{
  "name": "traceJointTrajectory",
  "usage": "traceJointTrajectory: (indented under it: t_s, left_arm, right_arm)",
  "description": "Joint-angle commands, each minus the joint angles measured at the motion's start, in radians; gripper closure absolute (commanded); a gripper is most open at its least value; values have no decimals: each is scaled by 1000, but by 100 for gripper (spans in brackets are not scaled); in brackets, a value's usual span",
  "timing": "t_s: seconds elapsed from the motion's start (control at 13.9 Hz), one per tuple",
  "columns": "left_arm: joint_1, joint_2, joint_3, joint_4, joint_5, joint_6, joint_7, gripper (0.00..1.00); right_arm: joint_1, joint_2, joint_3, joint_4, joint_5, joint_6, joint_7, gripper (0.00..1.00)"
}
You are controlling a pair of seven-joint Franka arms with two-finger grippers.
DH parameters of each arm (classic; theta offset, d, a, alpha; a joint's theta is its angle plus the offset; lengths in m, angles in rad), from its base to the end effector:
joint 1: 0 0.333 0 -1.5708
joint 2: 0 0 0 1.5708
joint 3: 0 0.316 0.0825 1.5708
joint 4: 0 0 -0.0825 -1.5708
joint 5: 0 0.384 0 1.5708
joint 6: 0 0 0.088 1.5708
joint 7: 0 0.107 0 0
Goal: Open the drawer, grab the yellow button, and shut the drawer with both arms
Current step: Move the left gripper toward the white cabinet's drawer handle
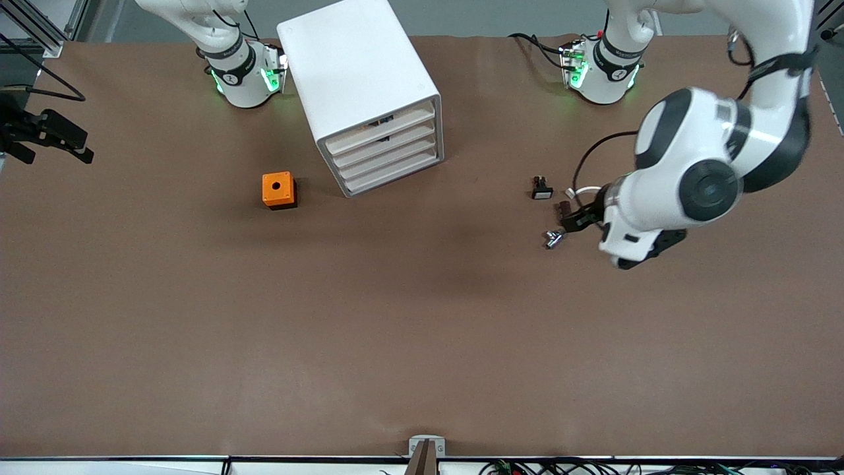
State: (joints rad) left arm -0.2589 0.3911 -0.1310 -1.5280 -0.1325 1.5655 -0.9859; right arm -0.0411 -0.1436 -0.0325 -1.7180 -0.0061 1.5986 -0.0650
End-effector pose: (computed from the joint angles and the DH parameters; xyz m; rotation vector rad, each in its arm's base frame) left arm 0.5826 -0.2438 0.4127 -2.8608 -0.9161 0.5874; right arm 0.5098 -0.0395 0.6338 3.1382 -0.0129 0.0376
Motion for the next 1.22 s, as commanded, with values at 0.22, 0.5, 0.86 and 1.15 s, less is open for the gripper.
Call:
traceJointTrajectory:
  t_s: [0.22, 0.5, 0.86, 1.15]
  left_arm:
    - [-143, 149, 4, 68, -235, -24, -657, 0]
    - [-221, 242, 4, 68, -459, -24, -1038, 0]
    - [-261, 327, 4, 69, -693, -2, -1332, 3]
    - [-295, 327, 4, 69, -817, -4, -1424, 26]
  right_arm:
    - [-14, -25, 14, -26, -15, 9, 8, 0]
    - [-14, -24, 14, -25, -12, 6, 10, 0]
    - [-14, -24, 13, -23, -6, 4, 10, 0]
    - [-14, -21, 13, -17, -6, 7, 16, 0]
